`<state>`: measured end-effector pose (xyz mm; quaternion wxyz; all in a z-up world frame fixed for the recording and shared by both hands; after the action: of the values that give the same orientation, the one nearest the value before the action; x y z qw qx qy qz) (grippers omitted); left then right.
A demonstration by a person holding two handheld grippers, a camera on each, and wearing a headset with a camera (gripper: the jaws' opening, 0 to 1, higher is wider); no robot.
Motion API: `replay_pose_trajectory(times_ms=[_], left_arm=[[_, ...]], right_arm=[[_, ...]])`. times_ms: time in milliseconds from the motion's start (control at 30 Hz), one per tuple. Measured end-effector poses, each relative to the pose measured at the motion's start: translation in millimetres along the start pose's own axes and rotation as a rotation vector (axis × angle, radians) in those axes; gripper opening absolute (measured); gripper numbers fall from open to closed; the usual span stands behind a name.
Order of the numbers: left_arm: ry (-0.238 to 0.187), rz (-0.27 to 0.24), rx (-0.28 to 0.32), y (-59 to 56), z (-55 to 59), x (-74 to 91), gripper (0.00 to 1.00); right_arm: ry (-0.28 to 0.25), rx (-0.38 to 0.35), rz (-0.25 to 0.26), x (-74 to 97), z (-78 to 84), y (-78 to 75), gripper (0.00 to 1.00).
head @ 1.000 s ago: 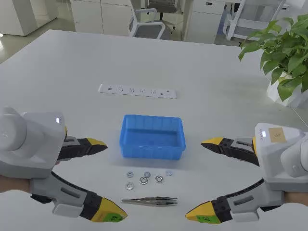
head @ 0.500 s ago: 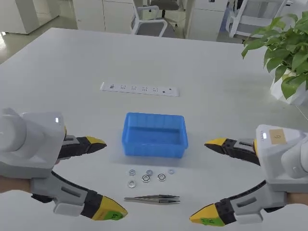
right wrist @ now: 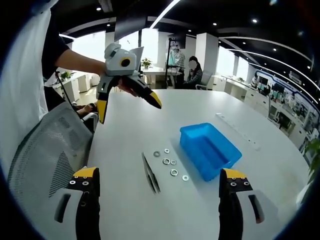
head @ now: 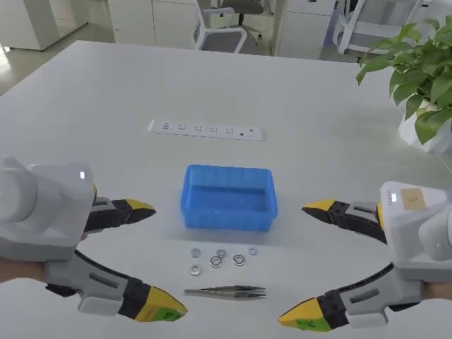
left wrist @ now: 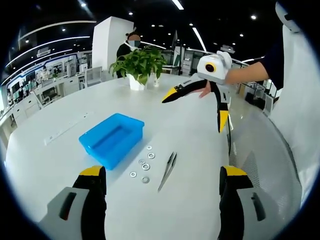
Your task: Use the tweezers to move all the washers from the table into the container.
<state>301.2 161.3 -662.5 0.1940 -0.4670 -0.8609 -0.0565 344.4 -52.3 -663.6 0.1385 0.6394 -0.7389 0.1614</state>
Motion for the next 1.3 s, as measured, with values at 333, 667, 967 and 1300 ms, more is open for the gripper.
replay_pose_trajectory(times_ms=[333,667,967,1300], left_arm=[[0.0,-0.001,-0.004,-0.9,-1.2,-0.3,0.99],[-0.003,-0.001,-0.001,-1.3,-1.3,-0.7,0.99],[0.008,0.007,0.001,-2.3,2.8,-2.4,0.99],[0.048,-0.006,0.029,0.8,19.6,-5.8,0.99]], right_arm=[[0.0,-0.005,0.001,-0.5,-0.1,0.1,1.0],[0.009,-0.013,-0.007,0.8,1.4,3.0,1.0],[0.018,-0.017,-0.009,0.7,2.3,3.7,1.0],[0.036,-0.024,-0.019,-1.5,8.8,2.6,0.98]])
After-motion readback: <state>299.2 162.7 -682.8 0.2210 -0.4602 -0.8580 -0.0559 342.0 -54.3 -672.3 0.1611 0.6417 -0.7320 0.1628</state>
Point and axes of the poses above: the centre of the closed fingertips' face, and the gripper's own axes: x roughly backward along the fingers, y roughly to its left, z roughly out of its underside, the point moved 6 cm from there along x, roughly backward along the fingers, and after that the axes turned 8 degrees about -y, right-handed, at the moved point
